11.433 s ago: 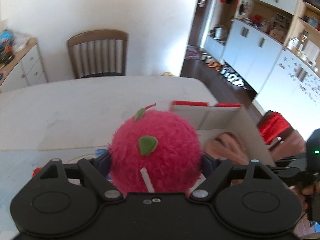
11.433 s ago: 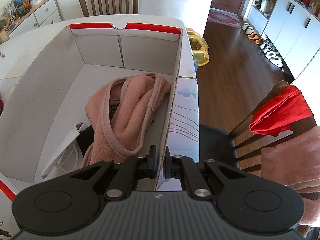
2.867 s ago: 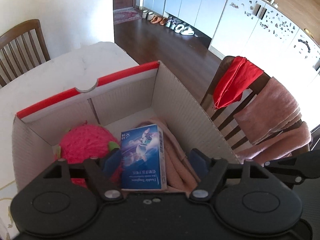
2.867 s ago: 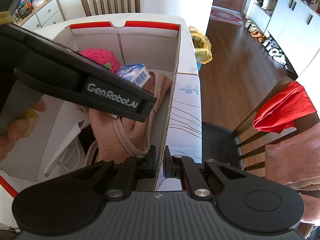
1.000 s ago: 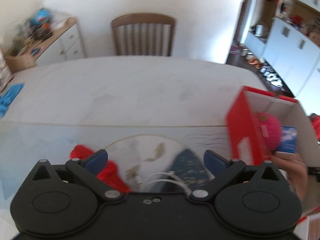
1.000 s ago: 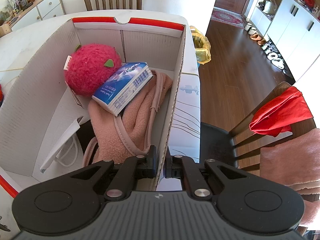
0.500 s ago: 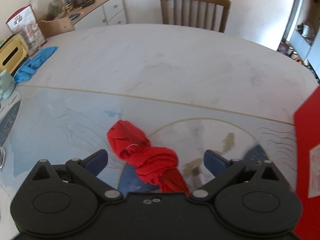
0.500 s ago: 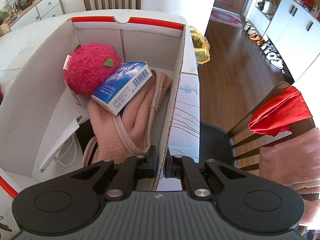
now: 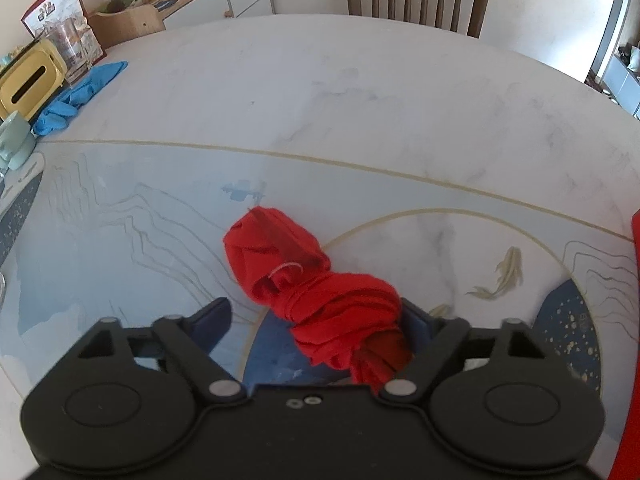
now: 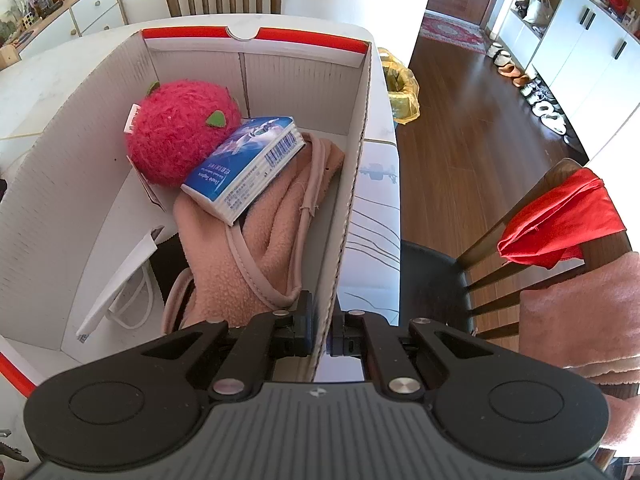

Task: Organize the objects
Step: 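Move the left gripper to the red cloth and grasp it, then carry the red cloth into the box and release it beside the pink ball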

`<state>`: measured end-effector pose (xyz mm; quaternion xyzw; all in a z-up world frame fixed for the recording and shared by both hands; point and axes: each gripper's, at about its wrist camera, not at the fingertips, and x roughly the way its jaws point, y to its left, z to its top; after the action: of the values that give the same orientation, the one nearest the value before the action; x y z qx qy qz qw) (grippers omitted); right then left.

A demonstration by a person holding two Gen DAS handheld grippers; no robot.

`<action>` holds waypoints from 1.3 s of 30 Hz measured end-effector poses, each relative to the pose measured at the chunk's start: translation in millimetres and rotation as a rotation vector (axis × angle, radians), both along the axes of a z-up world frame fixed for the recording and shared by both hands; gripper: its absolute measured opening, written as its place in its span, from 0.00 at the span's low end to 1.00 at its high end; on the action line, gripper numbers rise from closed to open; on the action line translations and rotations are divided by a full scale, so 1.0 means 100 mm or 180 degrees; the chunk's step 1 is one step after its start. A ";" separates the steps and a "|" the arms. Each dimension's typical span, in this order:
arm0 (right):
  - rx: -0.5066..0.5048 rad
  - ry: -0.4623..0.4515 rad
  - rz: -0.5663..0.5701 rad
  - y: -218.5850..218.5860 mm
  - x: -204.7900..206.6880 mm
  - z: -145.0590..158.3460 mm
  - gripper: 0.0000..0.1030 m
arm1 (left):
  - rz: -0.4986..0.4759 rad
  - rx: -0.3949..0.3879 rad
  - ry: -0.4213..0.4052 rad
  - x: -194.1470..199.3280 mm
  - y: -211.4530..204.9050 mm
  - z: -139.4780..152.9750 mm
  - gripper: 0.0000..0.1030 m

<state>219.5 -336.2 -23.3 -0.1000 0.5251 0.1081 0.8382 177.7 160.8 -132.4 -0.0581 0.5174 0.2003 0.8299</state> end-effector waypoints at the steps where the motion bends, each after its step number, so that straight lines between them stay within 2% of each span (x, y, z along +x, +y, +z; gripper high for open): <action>1: -0.0001 -0.0001 0.0001 0.00 0.00 0.00 0.06 | 0.0009 -0.0008 -0.0014 -0.01 0.01 0.00 0.79; 3: -0.0002 0.0001 -0.0001 0.00 0.00 0.00 0.06 | 0.0007 -0.0010 -0.0054 -0.03 0.00 0.00 0.74; 7: -0.0004 0.0003 -0.0002 -0.01 0.00 0.00 0.06 | -0.0034 0.0013 -0.0117 -0.05 -0.01 0.01 0.57; 11: -0.0004 0.0003 -0.0003 -0.01 0.00 0.00 0.06 | -0.0070 0.0049 -0.0130 -0.09 -0.03 0.02 0.49; 19: -0.0002 0.0000 -0.0006 -0.01 0.00 -0.01 0.06 | -0.0159 0.0022 -0.0150 -0.22 -0.04 0.18 0.47; 25: -0.0001 0.0002 -0.0006 -0.01 0.00 -0.01 0.06 | -0.0329 -0.0109 -0.0247 -0.34 -0.17 0.44 0.47; 30: -0.0014 -0.0006 -0.0008 0.01 -0.01 -0.01 0.06 | -0.0615 -0.0182 -0.0345 -0.40 -0.43 0.65 0.47; 39: -0.0009 -0.0009 -0.0012 0.03 -0.01 -0.02 0.06 | -0.1340 -0.0411 -0.0571 -0.49 -1.11 1.09 0.47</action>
<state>218.8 -333.6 -25.7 -0.1003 0.5243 0.1056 0.8390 128.9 50.1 -23.8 -0.0195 0.4540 -0.0167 0.8906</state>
